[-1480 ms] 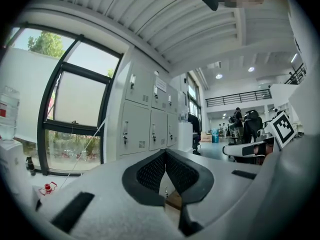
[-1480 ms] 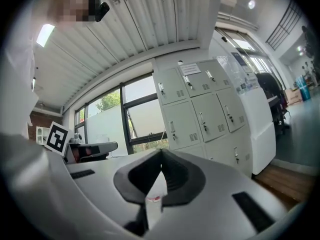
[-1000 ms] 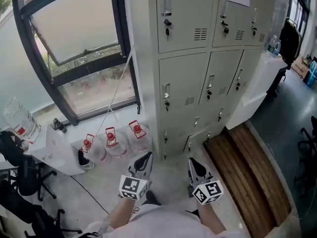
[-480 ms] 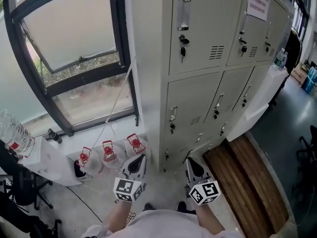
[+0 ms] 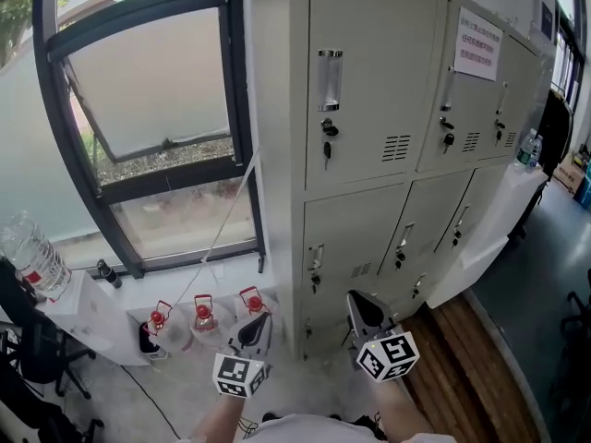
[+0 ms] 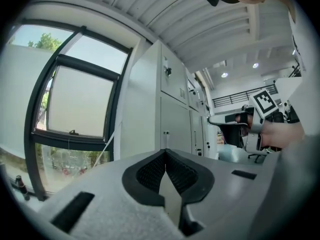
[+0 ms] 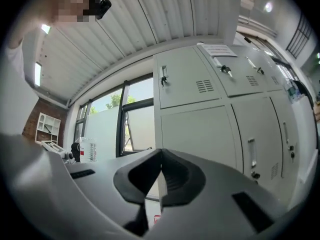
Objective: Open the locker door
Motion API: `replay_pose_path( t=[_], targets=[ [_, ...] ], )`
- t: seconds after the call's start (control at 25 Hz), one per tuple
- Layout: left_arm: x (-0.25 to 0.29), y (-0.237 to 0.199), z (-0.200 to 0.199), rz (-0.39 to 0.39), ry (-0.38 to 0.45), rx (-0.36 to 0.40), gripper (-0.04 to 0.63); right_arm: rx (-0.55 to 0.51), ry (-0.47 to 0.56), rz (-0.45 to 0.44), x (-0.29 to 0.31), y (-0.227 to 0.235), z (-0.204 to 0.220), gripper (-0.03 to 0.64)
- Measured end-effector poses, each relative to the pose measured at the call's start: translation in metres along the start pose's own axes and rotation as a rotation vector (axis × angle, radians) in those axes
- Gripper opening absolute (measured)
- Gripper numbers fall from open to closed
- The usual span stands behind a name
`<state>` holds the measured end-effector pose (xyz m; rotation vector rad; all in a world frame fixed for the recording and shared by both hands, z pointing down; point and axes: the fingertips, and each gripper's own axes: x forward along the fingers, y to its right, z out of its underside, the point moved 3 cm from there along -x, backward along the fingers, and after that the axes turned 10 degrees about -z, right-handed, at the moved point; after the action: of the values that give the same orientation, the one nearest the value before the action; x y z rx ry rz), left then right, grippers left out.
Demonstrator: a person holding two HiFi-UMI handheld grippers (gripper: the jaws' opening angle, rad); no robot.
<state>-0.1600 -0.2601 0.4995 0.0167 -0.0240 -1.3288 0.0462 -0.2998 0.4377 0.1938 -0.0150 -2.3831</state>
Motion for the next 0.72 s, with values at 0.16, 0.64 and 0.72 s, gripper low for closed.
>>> replay_pose_path(
  t=[0.16,0.64,0.72],
  targets=[
    [0.001,0.001,-0.001,-0.015,0.001,0.011,0.009,-0.102,0.051,-0.061,0.026,0.009,-0.053,0.012],
    [-0.004,-0.030,-0.003,-0.035,-0.005,0.064,0.008,-0.282,0.129,-0.163,0.102,0.009,-0.190,0.149],
    [-0.003,-0.035,-0.002,-0.036,-0.007,0.060,0.008,-0.335,0.108,-0.168,0.112,0.005,-0.207,0.202]
  ],
)
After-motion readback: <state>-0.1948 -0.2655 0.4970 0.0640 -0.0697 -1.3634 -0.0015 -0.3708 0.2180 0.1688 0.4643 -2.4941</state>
